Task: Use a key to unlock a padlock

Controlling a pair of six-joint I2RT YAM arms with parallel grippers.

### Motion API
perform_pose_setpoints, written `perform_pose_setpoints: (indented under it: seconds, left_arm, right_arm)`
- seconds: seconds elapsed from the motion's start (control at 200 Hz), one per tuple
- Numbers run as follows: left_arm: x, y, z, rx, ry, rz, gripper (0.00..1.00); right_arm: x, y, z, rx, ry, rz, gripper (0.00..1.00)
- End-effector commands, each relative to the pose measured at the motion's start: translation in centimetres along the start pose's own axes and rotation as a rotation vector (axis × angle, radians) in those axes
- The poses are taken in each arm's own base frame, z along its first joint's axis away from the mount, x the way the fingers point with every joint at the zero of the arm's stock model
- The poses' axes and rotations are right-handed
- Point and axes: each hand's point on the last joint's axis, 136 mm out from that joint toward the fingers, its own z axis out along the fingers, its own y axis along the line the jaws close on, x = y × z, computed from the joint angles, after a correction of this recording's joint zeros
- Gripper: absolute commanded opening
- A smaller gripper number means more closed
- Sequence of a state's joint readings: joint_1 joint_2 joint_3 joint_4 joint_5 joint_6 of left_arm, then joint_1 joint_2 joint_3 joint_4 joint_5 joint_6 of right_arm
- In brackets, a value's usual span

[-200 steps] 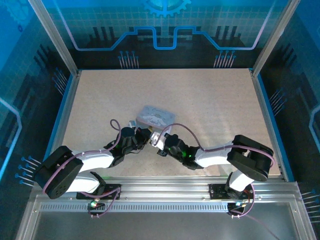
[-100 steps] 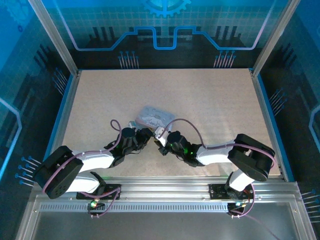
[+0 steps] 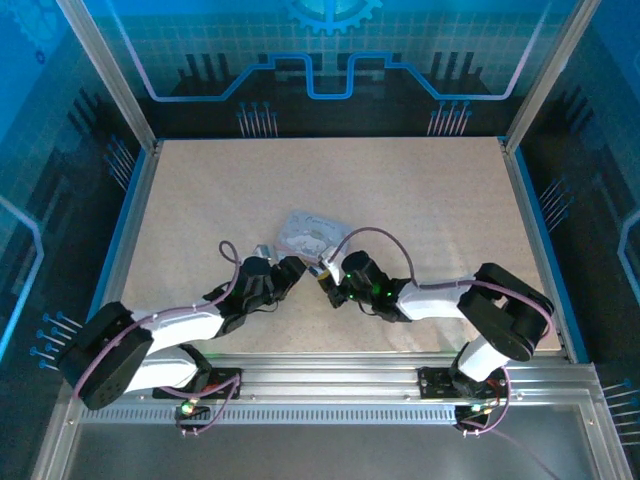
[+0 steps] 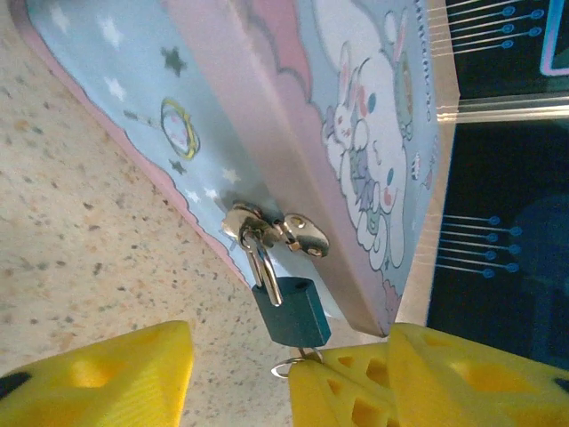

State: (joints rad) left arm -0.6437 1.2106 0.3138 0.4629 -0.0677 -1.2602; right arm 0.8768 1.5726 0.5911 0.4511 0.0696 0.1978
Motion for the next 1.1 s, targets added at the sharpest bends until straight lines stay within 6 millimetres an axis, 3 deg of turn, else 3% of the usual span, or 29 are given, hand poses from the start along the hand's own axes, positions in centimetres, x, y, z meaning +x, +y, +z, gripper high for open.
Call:
perform_pose_setpoints:
  seconds: [0.0,0.105,0.195,0.36,0.715,0.88,1.096]
  left_arm:
    - [-1.9,-0.1,-1.4,-0.062,-0.068,0.087,0.68]
    - [-3.6,0.1,-2.9,-0.097,-0.109,0.122,0.75]
    - [-4.9,0.2,-3.9,-0.103,-0.128,0.115,0.78]
    - [-6.8,0.3,-4.5,-0.127,-0.137,0.126,0.81]
    - [-8.5,-1.3,-0.9,-0.125,-0.003,0.192,0.86]
    - [-9.6,-1.1,0.6,-0.14,0.02,0.22,0.86]
    - [-9.5,-1.1,3.3,-0.154,0.123,0.287,0.84]
  right_arm:
    - [-1.2,0.4,-1.2,-0.097,-0.004,0.163,0.0]
    - [-1.7,0.4,-1.7,-0.147,-0.007,0.293,0.0]
    - [-0.9,0.7,-1.6,-0.159,0.032,0.379,0.0]
    - [0.0,0.8,-1.1,-0.158,0.071,0.485,0.0]
    - [1.8,0.7,0.2,-0.156,0.11,0.757,0.0]
    - [2.9,-0.1,0.7,-0.104,0.128,0.779,0.0]
    - [3.0,-0.2,1.1,-0.096,0.134,0.763,0.03]
